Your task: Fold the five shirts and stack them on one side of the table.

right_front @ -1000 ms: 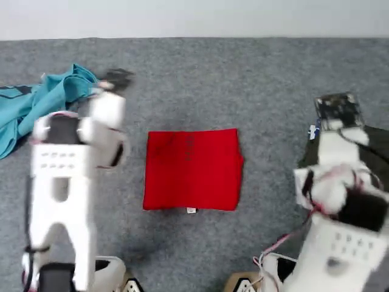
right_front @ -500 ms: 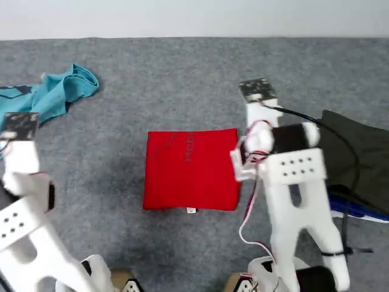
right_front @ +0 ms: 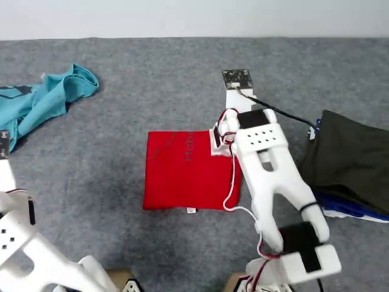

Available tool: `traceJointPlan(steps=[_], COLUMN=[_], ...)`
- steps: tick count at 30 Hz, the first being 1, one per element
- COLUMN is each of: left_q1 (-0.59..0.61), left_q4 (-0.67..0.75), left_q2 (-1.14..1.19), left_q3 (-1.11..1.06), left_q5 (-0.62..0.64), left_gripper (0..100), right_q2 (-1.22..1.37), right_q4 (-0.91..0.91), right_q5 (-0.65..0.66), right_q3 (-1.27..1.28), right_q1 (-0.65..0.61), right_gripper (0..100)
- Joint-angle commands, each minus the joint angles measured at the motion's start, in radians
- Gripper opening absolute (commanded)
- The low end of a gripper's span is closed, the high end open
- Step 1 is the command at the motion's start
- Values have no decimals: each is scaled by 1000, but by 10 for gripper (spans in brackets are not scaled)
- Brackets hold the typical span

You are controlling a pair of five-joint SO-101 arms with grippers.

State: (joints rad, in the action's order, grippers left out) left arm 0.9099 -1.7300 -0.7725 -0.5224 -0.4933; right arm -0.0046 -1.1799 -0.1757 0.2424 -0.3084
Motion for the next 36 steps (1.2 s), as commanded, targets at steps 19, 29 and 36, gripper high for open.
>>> traceJointPlan(steps=[19, 29, 36], left_q1=[5, 3, 3], left_q4=[64, 97, 97], left_q2=[-9, -8, -8], left_q3=[-79, -82, -81], left_q5=[-3, -3, -3], left_gripper=[5, 5, 5], right_q2=[331, 331, 349], right_q4=[143, 33, 42], right_q5=[-63, 140, 833], right_q3=[-14, -143, -325], right_q1=[-1, 67, 257], right_gripper=[173, 10, 10])
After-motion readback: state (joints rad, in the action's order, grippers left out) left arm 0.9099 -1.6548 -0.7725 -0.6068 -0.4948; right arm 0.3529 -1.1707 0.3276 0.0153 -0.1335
